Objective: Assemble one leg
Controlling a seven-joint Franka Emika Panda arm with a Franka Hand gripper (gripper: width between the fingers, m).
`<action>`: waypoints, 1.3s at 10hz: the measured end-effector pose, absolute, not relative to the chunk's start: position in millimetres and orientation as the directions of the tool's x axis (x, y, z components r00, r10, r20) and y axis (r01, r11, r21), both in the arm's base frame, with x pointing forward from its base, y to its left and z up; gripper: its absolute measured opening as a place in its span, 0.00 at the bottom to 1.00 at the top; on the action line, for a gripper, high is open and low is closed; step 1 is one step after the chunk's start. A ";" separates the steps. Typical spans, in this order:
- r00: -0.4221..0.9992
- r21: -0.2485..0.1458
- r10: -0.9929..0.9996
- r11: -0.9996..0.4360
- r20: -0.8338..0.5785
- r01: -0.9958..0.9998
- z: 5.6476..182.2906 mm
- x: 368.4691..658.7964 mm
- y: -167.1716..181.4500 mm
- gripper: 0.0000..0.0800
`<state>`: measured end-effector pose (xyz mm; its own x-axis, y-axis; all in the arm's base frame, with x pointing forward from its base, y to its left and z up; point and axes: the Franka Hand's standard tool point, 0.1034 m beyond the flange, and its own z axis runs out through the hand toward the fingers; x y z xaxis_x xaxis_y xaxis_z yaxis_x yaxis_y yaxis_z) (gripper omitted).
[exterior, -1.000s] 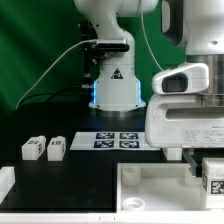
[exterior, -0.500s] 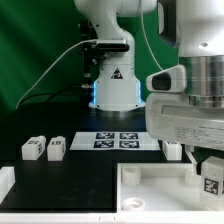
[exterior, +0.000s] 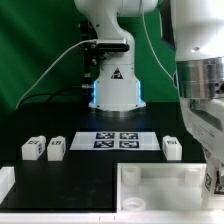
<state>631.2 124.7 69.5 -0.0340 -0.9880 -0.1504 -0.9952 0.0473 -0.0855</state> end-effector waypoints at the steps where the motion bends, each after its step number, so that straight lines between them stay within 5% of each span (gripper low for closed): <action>1: -0.007 -0.089 -0.989 0.020 -0.148 -0.996 69.5 631.0 125.4 0.37; 2: 0.024 -0.094 -0.989 -0.010 -0.145 -0.996 69.4 631.0 125.4 0.46; 3: 0.119 -0.111 -0.984 -0.105 -0.132 -0.988 69.8 631.9 124.8 0.69; 5: 0.472 -0.151 -0.878 -0.458 -0.074 -0.876 71.7 633.6 125.0 0.79; 9: 0.836 -0.161 -0.549 -0.826 0.015 -0.540 72.2 634.8 122.8 0.81; 12: 0.992 -0.061 -0.107 -0.993 0.070 -0.103 75.2 640.5 119.7 0.81; 13: 0.990 -0.063 -0.125 -0.991 0.072 -0.120 74.2 640.2 118.5 0.81</action>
Offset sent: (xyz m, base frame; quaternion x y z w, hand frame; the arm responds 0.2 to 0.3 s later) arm 0.0017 0.0048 0.0029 0.0350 -0.0169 -0.3023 0.9524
